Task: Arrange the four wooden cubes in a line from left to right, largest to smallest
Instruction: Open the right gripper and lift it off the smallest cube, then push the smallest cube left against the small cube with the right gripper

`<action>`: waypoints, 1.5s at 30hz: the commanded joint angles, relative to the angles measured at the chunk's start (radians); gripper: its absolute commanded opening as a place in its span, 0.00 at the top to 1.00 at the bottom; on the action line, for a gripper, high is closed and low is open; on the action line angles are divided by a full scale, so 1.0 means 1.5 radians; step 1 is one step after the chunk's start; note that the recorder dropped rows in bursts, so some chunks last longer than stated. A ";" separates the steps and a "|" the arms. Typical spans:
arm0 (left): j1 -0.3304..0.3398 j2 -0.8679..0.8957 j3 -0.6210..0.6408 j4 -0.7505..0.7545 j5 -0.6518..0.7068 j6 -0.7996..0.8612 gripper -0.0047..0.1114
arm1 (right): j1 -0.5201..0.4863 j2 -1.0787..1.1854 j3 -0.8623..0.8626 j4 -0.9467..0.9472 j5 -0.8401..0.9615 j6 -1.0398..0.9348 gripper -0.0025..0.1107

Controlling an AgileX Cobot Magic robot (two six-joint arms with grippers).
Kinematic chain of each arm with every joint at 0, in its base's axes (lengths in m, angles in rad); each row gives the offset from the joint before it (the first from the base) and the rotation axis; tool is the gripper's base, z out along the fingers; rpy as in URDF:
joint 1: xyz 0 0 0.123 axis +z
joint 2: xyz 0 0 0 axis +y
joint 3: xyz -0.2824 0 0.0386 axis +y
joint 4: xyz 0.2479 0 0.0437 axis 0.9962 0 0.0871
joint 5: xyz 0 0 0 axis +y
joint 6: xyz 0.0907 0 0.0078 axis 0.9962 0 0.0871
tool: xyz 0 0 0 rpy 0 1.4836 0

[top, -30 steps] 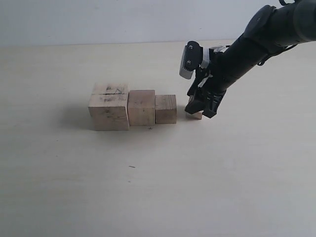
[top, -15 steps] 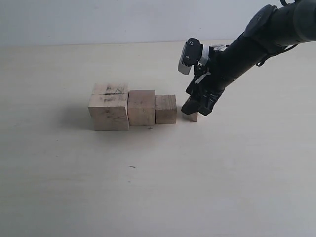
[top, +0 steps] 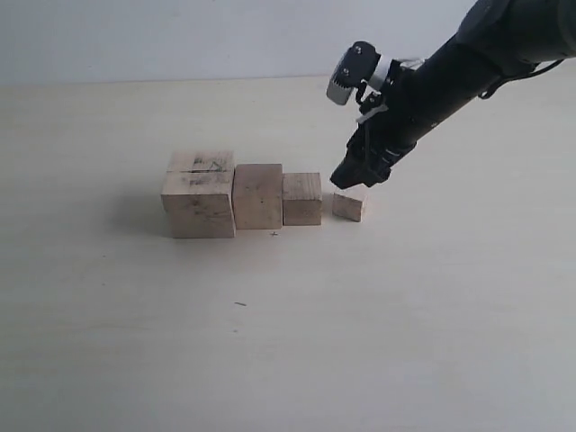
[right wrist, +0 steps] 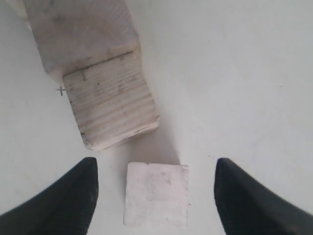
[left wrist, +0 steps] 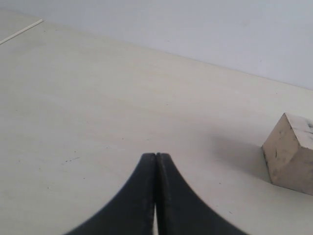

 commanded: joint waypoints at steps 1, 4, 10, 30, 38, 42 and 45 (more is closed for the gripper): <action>-0.005 -0.004 0.000 -0.001 -0.002 0.002 0.96 | 0.000 -0.047 -0.002 -0.065 0.008 0.153 0.43; -0.005 -0.004 0.000 -0.001 -0.002 0.002 0.96 | 0.000 -0.060 -0.002 -0.142 0.041 0.321 0.53; -0.005 -0.004 0.000 -0.001 -0.002 0.002 0.96 | 0.000 -0.060 -0.002 -0.279 0.084 0.523 0.88; -0.005 -0.004 0.000 -0.001 -0.002 0.002 0.96 | 0.000 0.065 -0.002 -0.250 -0.019 0.615 0.98; -0.005 -0.004 0.000 -0.001 -0.002 0.002 0.96 | 0.000 0.071 -0.002 -0.193 -0.047 0.561 0.98; -0.005 -0.004 0.000 -0.001 -0.002 0.002 0.96 | 0.000 0.071 -0.002 -0.152 -0.048 0.508 0.98; -0.005 -0.004 0.000 -0.001 -0.002 0.002 0.96 | 0.000 0.071 -0.002 -0.136 -0.048 0.485 0.98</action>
